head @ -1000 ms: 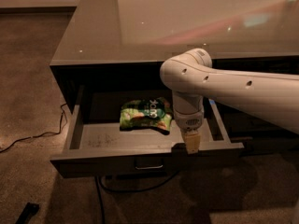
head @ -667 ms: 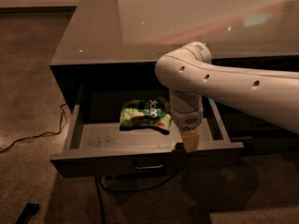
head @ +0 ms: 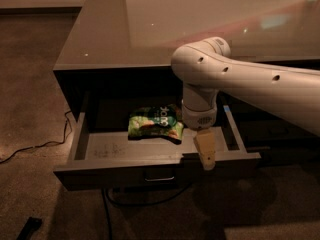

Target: Open top drawer

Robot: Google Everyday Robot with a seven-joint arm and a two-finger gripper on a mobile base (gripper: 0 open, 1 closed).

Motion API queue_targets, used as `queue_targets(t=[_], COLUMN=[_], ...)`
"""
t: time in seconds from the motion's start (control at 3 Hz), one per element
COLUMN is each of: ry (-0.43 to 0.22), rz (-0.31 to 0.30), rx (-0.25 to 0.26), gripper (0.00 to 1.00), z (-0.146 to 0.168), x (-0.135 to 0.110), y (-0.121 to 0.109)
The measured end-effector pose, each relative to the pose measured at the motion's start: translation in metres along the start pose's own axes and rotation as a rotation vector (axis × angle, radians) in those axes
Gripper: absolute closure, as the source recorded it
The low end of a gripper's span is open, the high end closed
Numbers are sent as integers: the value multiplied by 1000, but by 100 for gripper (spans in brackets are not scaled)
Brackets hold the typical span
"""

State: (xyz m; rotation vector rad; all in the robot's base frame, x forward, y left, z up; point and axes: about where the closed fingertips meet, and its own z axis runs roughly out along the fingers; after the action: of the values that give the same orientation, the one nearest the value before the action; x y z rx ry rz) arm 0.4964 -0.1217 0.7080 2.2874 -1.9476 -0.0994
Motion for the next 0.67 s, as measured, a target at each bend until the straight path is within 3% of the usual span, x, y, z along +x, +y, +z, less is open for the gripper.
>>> queue_targets(t=[0.33, 0.67], ry=[-27, -34], rz=[-29, -20], rx=[27, 71], gripper=[18, 40], z=[-1, -5], x=[-4, 0], y=[-17, -35])
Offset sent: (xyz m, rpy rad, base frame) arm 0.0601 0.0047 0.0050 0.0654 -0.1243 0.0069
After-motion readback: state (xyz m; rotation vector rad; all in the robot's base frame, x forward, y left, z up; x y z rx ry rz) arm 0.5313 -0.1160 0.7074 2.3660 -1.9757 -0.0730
